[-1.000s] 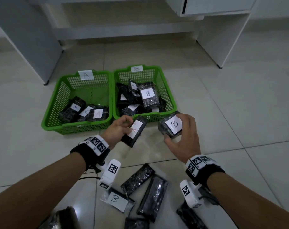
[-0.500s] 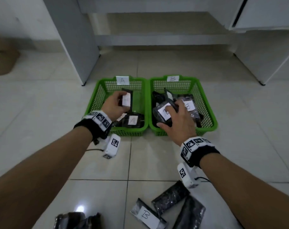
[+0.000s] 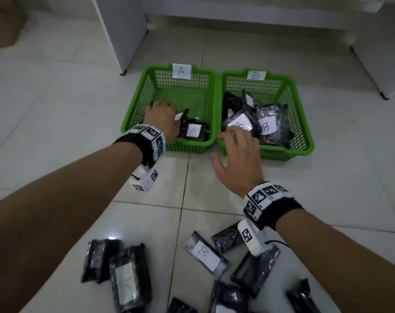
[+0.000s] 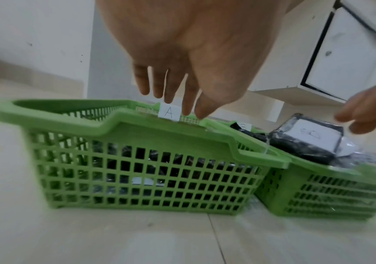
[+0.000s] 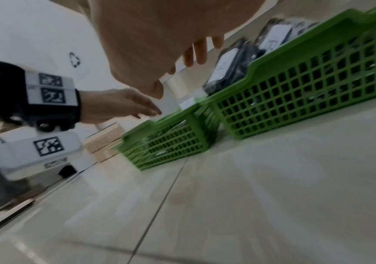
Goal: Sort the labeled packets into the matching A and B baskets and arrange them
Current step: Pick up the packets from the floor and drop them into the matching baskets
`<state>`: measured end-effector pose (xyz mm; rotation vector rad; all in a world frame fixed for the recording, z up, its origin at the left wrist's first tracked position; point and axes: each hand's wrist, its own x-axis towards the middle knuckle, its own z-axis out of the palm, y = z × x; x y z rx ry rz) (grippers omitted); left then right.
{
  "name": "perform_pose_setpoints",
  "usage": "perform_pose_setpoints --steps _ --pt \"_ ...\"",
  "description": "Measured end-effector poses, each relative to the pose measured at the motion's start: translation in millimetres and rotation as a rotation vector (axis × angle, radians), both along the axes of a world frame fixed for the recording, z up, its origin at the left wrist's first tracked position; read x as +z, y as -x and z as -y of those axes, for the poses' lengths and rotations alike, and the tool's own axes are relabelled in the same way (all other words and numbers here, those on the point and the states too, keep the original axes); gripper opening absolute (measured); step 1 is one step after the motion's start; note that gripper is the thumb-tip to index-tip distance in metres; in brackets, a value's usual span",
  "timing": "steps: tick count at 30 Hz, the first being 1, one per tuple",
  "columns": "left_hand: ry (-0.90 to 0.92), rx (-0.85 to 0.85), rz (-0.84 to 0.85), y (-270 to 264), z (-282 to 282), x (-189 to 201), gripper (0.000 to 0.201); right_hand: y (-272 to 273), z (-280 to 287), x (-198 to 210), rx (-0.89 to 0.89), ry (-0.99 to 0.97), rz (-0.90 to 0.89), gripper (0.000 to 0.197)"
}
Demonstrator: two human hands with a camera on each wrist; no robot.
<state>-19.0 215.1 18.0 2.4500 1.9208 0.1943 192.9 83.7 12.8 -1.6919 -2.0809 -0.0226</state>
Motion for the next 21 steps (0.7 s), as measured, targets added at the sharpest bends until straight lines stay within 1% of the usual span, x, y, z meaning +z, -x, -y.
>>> perform_pose_setpoints --steps 3,5,7,8,10,12,15,17,18,19,21 --pt "-0.166 -0.088 0.119 20.1 40.0 12.5 0.032 33.4 29.3 -9.3 0.163 0.1 -0.069 0.036" --pt "-0.216 -0.113 0.137 35.5 77.1 18.1 0.03 57.3 49.9 -15.6 0.27 0.209 -0.135 0.036" --pt "-0.158 -0.122 0.137 54.8 119.4 19.3 0.029 79.9 72.0 -17.9 0.409 0.351 -0.158 0.041" --pt "-0.112 -0.117 0.135 67.7 140.9 18.3 0.03 91.7 82.2 -17.8 0.499 0.419 -0.145 0.047" --pt "0.001 -0.101 0.125 93.6 183.3 14.3 0.031 113.6 102.0 -18.5 0.68 0.54 -0.106 0.064" --pt "0.159 -0.069 0.107 116.9 220.9 7.0 0.032 133.1 120.1 -21.7 0.779 0.633 -0.047 0.081" --pt "0.337 0.037 0.107 144.0 265.3 -9.8 0.036 151.1 139.4 -33.9 0.859 0.664 0.01 0.104" --pt "0.395 0.102 0.164 155.3 290.5 -22.3 0.05 156.0 145.9 -44.0 0.894 0.663 0.058 0.118" --pt "0.421 0.121 0.193 158.3 300.8 -28.3 0.06 156.9 147.6 -48.1 0.898 0.665 0.074 0.121" --pt "0.437 0.125 0.216 160.2 308.8 -35.3 0.069 157.2 147.8 -50.2 0.895 0.659 0.077 0.119" --pt "0.443 0.119 0.229 159.3 319.6 -45.7 0.084 155.4 144.7 -51.7 0.872 0.636 0.053 0.11"
